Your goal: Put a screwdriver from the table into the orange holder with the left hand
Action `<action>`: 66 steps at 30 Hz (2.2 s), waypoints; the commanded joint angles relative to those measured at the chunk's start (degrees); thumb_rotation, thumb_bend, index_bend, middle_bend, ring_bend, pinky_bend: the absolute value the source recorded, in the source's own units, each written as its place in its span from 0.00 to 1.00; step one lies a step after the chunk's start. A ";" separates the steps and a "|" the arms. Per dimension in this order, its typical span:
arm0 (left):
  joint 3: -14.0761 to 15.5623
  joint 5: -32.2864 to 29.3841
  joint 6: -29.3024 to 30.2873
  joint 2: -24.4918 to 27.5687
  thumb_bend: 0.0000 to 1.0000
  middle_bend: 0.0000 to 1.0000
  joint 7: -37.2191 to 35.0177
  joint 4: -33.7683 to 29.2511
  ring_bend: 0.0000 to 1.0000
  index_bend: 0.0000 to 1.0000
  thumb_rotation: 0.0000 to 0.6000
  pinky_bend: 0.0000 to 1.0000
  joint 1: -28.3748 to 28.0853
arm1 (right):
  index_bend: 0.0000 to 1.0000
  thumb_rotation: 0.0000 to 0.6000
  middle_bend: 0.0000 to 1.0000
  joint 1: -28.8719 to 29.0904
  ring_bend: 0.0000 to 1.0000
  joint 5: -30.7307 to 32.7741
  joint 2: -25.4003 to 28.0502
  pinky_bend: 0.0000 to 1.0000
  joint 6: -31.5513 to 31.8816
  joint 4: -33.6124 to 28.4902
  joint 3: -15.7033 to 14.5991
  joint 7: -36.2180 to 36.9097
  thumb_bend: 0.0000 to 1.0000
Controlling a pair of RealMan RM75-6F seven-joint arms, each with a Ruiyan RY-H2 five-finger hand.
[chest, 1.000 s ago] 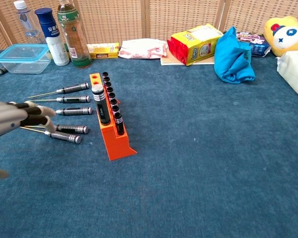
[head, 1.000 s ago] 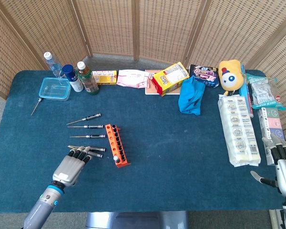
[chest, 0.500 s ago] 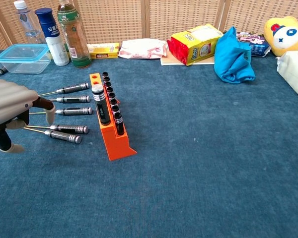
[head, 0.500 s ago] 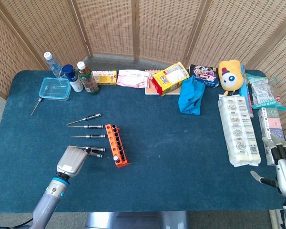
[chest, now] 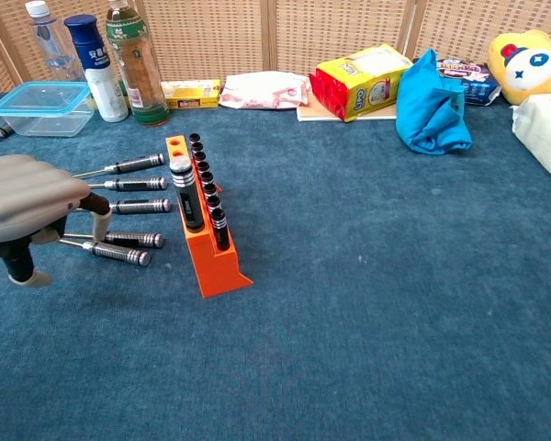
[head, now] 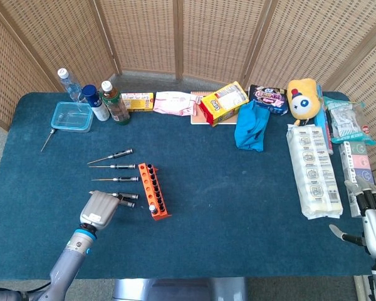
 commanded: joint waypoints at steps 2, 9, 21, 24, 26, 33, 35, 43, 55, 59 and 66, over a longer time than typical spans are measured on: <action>-0.13 -0.95 0.78 -1.19 0.17 1.00 1.41 0.30 1.00 0.39 1.00 0.99 -1.57 | 0.13 1.00 0.04 0.03 0.05 0.24 0.08 0.01 -0.14 0.08 0.09 0.32 0.09; 0.19 -5.18 2.17 -2.81 0.16 1.00 4.46 0.38 1.00 0.39 1.00 0.99 -3.31 | 0.13 1.00 0.04 0.02 0.05 0.11 0.20 0.01 -0.17 0.09 0.04 0.65 0.09; 0.36 -11.38 5.20 -5.32 0.16 1.00 7.35 0.44 1.00 0.20 1.00 0.98 -5.82 | 0.13 1.00 0.04 0.02 0.05 0.34 0.42 0.01 -0.31 0.14 0.12 1.31 0.09; 0.36 -12.60 6.00 -5.80 0.16 1.00 8.13 0.36 1.00 0.18 1.00 0.98 -6.38 | 0.13 1.00 0.04 0.08 0.05 0.41 0.42 0.01 -0.45 0.19 0.14 1.38 0.09; 0.41 -13.01 6.32 -6.16 0.16 1.00 8.35 0.44 1.00 0.17 1.00 0.98 -6.74 | 0.13 1.00 0.04 0.11 0.05 0.42 0.42 0.01 -0.52 0.20 0.14 1.39 0.09; 1.19 -13.42 7.14 -6.62 0.16 1.00 7.52 0.40 1.00 0.17 1.00 0.98 -7.33 | 0.13 1.00 0.04 0.04 0.05 0.47 0.51 0.01 -0.39 0.21 0.19 1.66 0.09; 1.48 -13.15 7.62 -6.43 0.16 1.00 7.29 0.08 1.00 0.17 1.00 0.98 -7.34 | 0.13 1.00 0.04 0.05 0.05 0.47 0.52 0.01 -0.40 0.22 0.20 1.67 0.09; 3.11 -12.45 8.04 -6.09 0.16 1.00 6.31 -0.51 1.00 0.17 1.00 0.98 -7.73 | 0.13 1.00 0.04 0.07 0.05 0.23 0.44 0.01 -0.43 0.08 0.05 1.32 0.09; 4.31 -12.26 8.44 -6.90 0.16 1.00 5.15 -0.72 1.00 0.17 1.00 0.98 -8.38 | 0.13 1.00 0.04 0.04 0.05 0.33 0.59 0.01 -0.39 0.12 0.14 1.74 0.09; 4.71 -11.71 8.88 -6.87 0.16 1.00 4.88 -1.31 1.00 0.17 1.00 0.98 -8.49 | 0.13 1.00 0.04 -0.01 0.05 0.30 0.65 0.01 -0.31 0.08 0.14 1.82 0.09; 5.09 -11.06 9.90 -6.68 0.16 1.00 5.02 -2.49 1.00 0.17 1.00 0.98 -8.76 | 0.13 1.00 0.04 0.06 0.05 0.37 0.60 0.01 -0.46 0.10 0.14 1.71 0.09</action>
